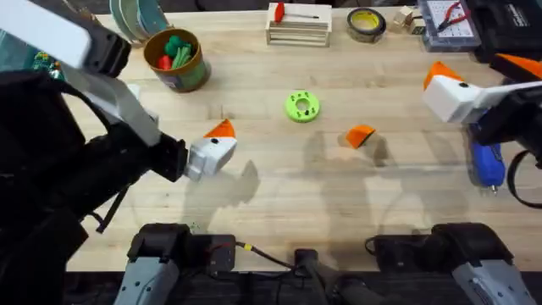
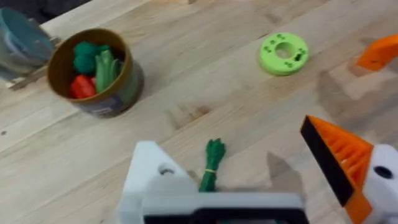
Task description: Pick up the gripper from the table and insert it into the empty holder that is missing its gripper. Then pick up a screw, insert it into the mounting hole, and use the screwdriver to tighten it. Finally, clean up the table by picking up the vegetable and placing it into the bucket.
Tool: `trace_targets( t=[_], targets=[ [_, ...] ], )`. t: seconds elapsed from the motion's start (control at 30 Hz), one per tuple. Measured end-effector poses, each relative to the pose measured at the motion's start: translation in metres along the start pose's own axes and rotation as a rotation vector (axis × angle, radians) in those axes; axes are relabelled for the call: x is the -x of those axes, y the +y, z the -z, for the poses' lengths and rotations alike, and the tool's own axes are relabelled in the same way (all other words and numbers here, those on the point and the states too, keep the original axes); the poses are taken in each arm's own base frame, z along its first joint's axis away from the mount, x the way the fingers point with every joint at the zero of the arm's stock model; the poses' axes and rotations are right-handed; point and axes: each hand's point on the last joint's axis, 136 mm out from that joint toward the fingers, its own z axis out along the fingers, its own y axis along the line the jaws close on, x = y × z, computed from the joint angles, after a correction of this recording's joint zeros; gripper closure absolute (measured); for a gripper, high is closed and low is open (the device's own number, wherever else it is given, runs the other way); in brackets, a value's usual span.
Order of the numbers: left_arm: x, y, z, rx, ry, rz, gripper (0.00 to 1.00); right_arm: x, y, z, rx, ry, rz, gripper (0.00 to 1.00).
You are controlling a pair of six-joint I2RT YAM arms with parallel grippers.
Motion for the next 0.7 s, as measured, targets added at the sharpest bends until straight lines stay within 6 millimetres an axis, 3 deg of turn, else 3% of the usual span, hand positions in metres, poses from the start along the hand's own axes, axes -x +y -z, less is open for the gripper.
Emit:
trace_targets(
  t=[0.27, 0.4, 0.7],
  targets=[
    [0.016, -0.037, 0.005, -0.221, -0.089, -0.004, 0.008, 0.000, 0.000, 0.000, 0.000, 0.000, 0.000, 0.011],
    [0.009, -0.050, 0.007, -0.288, -0.066, 0.020, 0.008, 0.000, 0.000, 0.000, 0.000, 0.000, 0.000, 0.011],
    [0.018, -0.057, 0.011, -0.337, -0.109, 0.008, 0.008, 0.000, 0.000, 0.000, 0.000, 0.000, 0.000, 0.010]
  ],
)
